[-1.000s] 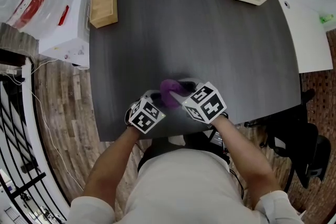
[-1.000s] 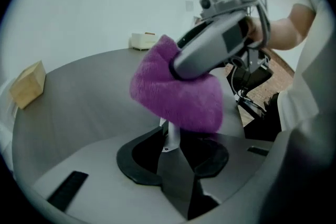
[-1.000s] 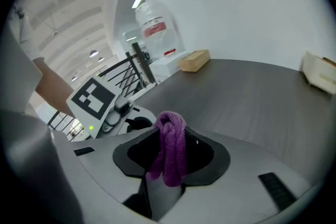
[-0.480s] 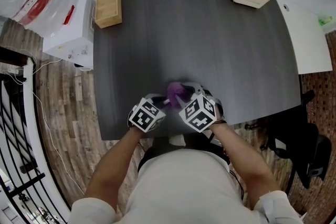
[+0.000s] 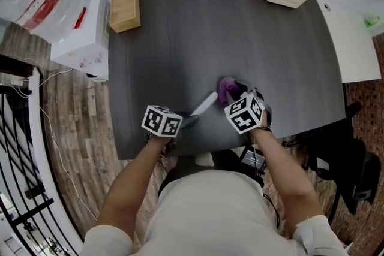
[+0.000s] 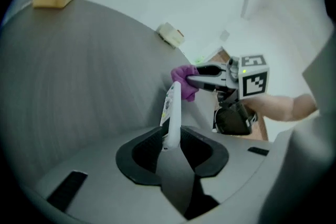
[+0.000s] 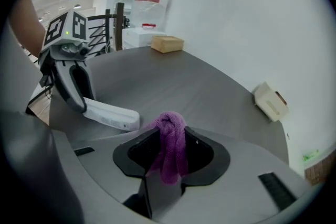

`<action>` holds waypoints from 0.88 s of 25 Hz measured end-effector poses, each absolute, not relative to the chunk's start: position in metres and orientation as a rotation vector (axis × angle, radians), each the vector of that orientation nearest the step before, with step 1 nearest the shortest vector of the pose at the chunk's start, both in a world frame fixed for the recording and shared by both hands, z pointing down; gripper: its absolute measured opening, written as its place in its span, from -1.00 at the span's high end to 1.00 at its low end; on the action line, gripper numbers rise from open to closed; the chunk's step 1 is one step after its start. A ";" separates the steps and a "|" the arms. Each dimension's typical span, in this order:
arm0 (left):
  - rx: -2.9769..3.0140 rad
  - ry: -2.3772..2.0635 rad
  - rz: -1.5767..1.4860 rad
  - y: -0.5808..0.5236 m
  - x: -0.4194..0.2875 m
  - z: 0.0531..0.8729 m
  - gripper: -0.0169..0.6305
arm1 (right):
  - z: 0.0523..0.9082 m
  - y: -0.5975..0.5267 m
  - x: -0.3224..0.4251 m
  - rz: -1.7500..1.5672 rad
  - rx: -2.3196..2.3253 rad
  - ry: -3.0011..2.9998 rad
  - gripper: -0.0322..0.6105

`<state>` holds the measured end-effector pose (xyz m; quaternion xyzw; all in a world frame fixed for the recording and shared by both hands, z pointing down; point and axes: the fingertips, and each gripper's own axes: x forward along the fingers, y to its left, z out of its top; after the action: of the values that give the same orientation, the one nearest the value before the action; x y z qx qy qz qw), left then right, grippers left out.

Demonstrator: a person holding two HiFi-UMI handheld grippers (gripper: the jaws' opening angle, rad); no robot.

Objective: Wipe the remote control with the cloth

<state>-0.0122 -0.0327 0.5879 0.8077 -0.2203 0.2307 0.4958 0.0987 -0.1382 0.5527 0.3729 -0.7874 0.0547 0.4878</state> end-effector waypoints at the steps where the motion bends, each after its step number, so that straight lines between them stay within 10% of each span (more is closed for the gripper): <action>1: 1.891 -0.513 0.485 -0.031 -0.011 0.587 0.63 | 0.553 -0.142 0.108 0.148 0.932 -1.894 0.46; 22: 1.474 -0.436 -0.232 -0.034 -0.003 0.569 0.66 | 0.542 -0.070 0.011 0.006 0.712 -2.136 0.49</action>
<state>-0.0030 -0.0337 0.5690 0.6651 -0.1967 -0.1045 0.7128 0.0111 -0.0704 0.5424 0.2855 -0.8564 0.0024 0.4303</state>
